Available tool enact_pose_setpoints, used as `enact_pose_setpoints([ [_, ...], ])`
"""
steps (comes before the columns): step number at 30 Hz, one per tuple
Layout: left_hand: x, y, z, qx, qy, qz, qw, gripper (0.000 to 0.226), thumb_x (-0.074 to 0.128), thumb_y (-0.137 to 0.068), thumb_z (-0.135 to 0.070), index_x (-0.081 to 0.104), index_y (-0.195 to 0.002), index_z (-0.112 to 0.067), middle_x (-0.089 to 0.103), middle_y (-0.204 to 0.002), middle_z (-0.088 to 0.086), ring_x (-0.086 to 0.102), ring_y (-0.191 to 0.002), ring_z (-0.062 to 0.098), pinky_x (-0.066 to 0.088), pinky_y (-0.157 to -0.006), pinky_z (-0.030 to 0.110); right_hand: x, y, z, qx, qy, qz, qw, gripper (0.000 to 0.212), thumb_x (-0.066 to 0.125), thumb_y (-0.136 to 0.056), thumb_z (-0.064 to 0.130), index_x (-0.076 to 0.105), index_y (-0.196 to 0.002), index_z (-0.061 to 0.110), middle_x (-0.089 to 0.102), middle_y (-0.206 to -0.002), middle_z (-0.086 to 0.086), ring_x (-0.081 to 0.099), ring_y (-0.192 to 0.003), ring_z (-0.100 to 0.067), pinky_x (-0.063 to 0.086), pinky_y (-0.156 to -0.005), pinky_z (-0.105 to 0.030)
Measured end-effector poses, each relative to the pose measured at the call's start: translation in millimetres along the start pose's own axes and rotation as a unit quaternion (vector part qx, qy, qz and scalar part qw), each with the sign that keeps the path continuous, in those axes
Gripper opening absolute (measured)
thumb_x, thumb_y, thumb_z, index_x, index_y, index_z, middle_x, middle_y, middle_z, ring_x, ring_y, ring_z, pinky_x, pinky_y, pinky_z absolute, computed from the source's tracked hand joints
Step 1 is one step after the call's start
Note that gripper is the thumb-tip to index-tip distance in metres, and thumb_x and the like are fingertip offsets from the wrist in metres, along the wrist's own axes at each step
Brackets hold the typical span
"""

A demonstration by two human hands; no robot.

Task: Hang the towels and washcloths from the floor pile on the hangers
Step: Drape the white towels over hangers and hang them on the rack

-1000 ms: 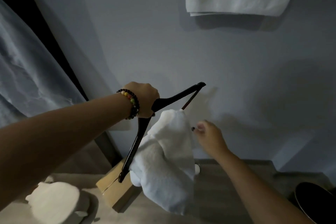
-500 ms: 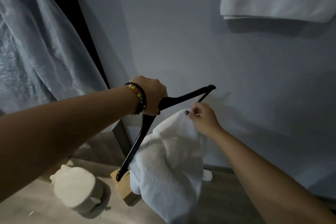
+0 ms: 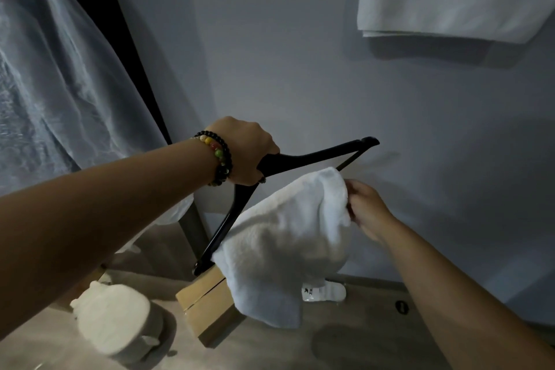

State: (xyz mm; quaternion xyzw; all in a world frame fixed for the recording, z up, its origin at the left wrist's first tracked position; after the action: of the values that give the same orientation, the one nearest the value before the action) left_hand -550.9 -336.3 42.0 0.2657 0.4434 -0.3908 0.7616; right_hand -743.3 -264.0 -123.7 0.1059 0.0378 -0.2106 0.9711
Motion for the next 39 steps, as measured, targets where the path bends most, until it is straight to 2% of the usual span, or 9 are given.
enact_pose_setpoints([
  [5,0,-1,-7,0.017,-0.002,0.004,1.0,0.026,0.055,-0.086,-0.046,0.056,-0.109,-0.034,0.061,-0.085,-0.01,0.058,-0.079,0.014,0.042,-0.064,0.028,4,7,6,0.004,0.052,0.032,0.998,0.023,0.052,-0.088,0.006,0.069,-0.099,0.017,0.07,-0.084,-0.01,0.064,-0.072,-0.02,0.051,-0.06,-0.029],
  [12,9,6,-7,0.006,0.014,-0.005,1.0,0.027,0.055,-0.085,-0.048,0.057,-0.108,-0.035,0.062,-0.084,-0.011,0.06,-0.08,0.014,0.038,-0.06,0.026,11,10,18,-0.112,0.246,-0.083,0.959,0.022,0.055,-0.083,0.01,0.054,-0.061,0.006,0.058,-0.068,-0.005,0.05,-0.063,-0.016,0.036,-0.056,-0.023],
  [16,12,14,-6,-0.005,0.031,-0.007,0.999,0.03,0.056,-0.085,-0.048,0.057,-0.112,-0.036,0.061,-0.083,-0.011,0.058,-0.078,0.014,0.039,-0.06,0.026,25,13,8,0.019,0.187,0.036,0.982,0.022,0.052,-0.087,0.021,0.065,-0.081,0.004,0.069,-0.077,-0.008,0.065,-0.072,-0.023,0.048,-0.064,-0.03],
  [19,17,19,-8,-0.009,0.042,-0.006,0.999,0.035,0.056,-0.084,-0.049,0.055,-0.118,-0.038,0.064,-0.088,-0.01,0.061,-0.082,0.016,0.044,-0.064,0.027,33,20,14,0.023,0.227,0.08,0.97,0.026,0.051,-0.087,0.016,0.055,-0.062,0.01,0.06,-0.063,-0.003,0.058,-0.06,-0.018,0.043,-0.057,-0.027],
  [22,25,23,-12,-0.01,0.048,-0.004,0.999,0.038,0.055,-0.084,-0.048,0.052,-0.121,-0.039,0.062,-0.086,-0.01,0.061,-0.085,0.018,0.047,-0.067,0.028,38,23,45,-0.11,0.336,-0.002,0.935,0.04,0.05,-0.084,0.011,0.034,-0.048,0.016,0.042,-0.049,0.004,0.041,-0.048,-0.011,0.029,-0.049,-0.024],
  [26,29,27,0,-0.041,0.071,-0.005,0.997,0.037,0.056,-0.085,-0.047,0.052,-0.12,-0.038,0.061,-0.087,-0.009,0.06,-0.085,0.018,0.048,-0.068,0.029,40,25,72,-0.223,0.347,-0.076,0.907,0.04,0.053,-0.086,0.014,0.041,-0.048,0.021,0.047,-0.052,0.004,0.048,-0.052,-0.014,0.03,-0.048,-0.026],
  [29,32,34,11,-0.056,0.089,-0.008,0.994,0.036,0.057,-0.085,-0.047,0.052,-0.12,-0.04,0.056,-0.08,-0.012,0.053,-0.076,0.015,0.046,-0.065,0.027,13,12,73,-0.19,0.333,-0.093,0.919,0.034,0.057,-0.084,0.016,0.051,-0.051,0.014,0.054,-0.054,0.0,0.054,-0.056,-0.015,0.038,-0.051,-0.031],
  [34,27,32,12,-0.039,0.06,-0.017,0.997,0.036,0.055,-0.086,-0.049,0.051,-0.12,-0.041,0.061,-0.086,-0.01,0.057,-0.079,0.016,0.046,-0.066,0.028,-32,5,72,-0.15,0.242,-0.189,0.94,0.049,0.058,-0.086,0.009,0.028,-0.049,0.02,0.03,-0.048,0.003,0.029,-0.048,-0.011,0.017,-0.046,-0.027],
  [39,11,15,6,-0.028,0.023,-0.025,0.999,0.03,0.056,-0.083,-0.05,0.056,-0.11,-0.036,0.058,-0.081,-0.011,0.055,-0.075,0.016,0.045,-0.064,0.028,-48,11,77,-0.167,0.264,-0.245,0.918,0.02,0.055,-0.089,0.013,0.063,-0.071,0.009,0.059,-0.072,-0.001,0.051,-0.068,-0.015,0.033,-0.054,-0.023],
])
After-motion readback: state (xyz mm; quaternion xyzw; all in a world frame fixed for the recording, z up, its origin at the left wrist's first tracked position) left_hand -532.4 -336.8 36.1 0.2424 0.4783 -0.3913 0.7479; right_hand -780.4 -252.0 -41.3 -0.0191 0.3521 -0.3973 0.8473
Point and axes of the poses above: each hand's wrist, its own y-axis away from the middle knuckle, its own x-axis out of the palm, z = x × y, the point moved 6 cm from there along -y, towards the middle knuckle
